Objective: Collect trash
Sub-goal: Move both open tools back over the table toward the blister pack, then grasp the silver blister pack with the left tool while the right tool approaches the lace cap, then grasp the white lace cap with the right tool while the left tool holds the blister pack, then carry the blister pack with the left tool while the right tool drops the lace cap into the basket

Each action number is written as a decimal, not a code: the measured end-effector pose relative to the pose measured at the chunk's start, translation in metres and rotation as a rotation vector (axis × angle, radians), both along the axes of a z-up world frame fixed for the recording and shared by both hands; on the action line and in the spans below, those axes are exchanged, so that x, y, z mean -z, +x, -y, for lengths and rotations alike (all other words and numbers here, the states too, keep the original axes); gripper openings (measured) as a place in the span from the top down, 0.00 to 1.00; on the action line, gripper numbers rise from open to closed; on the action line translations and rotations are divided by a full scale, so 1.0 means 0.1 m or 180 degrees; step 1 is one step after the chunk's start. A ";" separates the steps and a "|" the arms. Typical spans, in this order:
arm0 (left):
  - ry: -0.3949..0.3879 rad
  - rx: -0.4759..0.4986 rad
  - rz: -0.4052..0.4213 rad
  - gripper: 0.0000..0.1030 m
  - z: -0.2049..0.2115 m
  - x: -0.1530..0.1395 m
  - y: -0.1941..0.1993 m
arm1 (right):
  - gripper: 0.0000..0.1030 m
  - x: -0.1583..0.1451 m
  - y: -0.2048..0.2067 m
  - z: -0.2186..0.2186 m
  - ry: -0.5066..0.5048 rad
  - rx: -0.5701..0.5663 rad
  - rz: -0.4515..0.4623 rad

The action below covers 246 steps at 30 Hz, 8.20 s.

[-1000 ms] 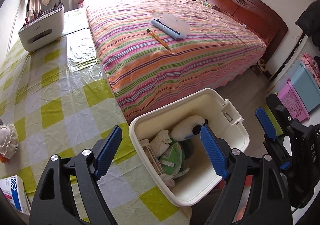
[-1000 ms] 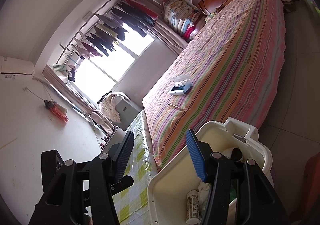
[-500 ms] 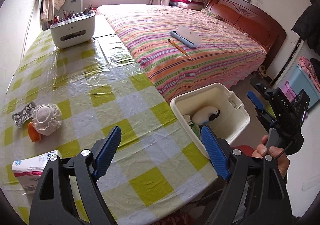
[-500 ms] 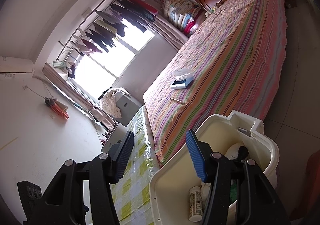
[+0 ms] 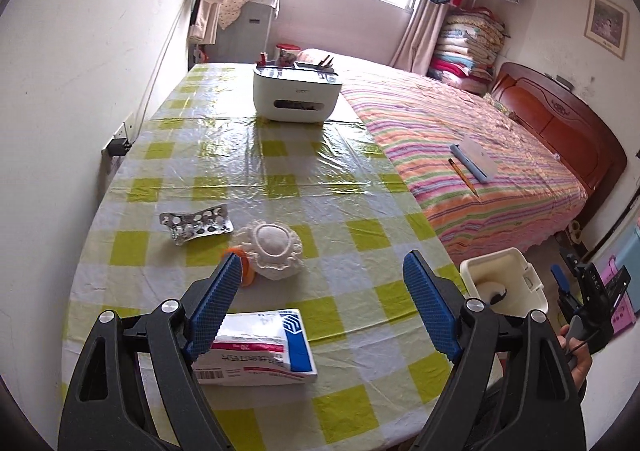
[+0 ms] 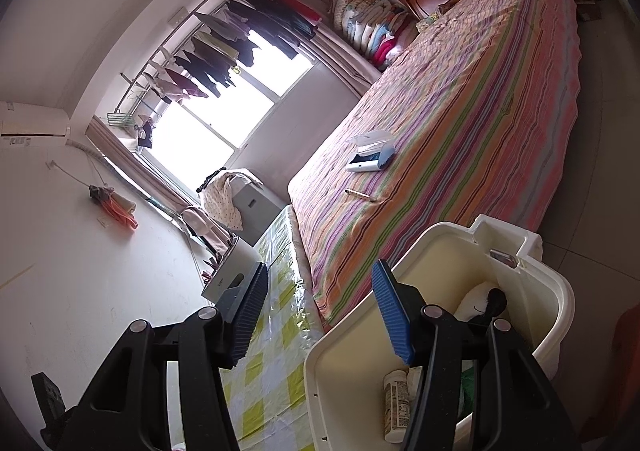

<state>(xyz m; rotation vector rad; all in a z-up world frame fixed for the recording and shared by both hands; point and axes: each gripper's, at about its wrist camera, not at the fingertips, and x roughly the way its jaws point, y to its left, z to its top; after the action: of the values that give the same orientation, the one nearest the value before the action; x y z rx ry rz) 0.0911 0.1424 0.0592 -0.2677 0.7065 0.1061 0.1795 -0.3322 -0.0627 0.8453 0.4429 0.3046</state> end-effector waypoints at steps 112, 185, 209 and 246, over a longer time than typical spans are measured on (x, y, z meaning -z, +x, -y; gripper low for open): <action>-0.0988 -0.0759 -0.0922 0.92 -1.85 1.11 0.95 | 0.49 -0.25 0.12 -3.28 -0.1392 -0.2504 0.0138; -0.0763 0.0165 -0.0429 0.92 -0.26 0.44 0.82 | 0.62 -0.31 -0.02 -1.86 -0.0484 -0.1935 0.0250; -0.0547 0.0518 -0.0582 0.92 0.36 0.54 0.92 | 0.62 -0.19 0.10 -0.96 -0.0230 -0.1273 0.0197; -0.0479 0.0621 -0.0657 0.92 0.51 0.62 0.93 | 0.61 0.03 0.18 -0.18 -0.0311 -0.0412 -0.0142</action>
<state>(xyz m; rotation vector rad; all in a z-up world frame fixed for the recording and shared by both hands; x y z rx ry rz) 0.1845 0.0917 -0.0023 -0.3335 0.9437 -0.1073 0.1979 -0.3138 -0.0656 0.7305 0.5511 0.3811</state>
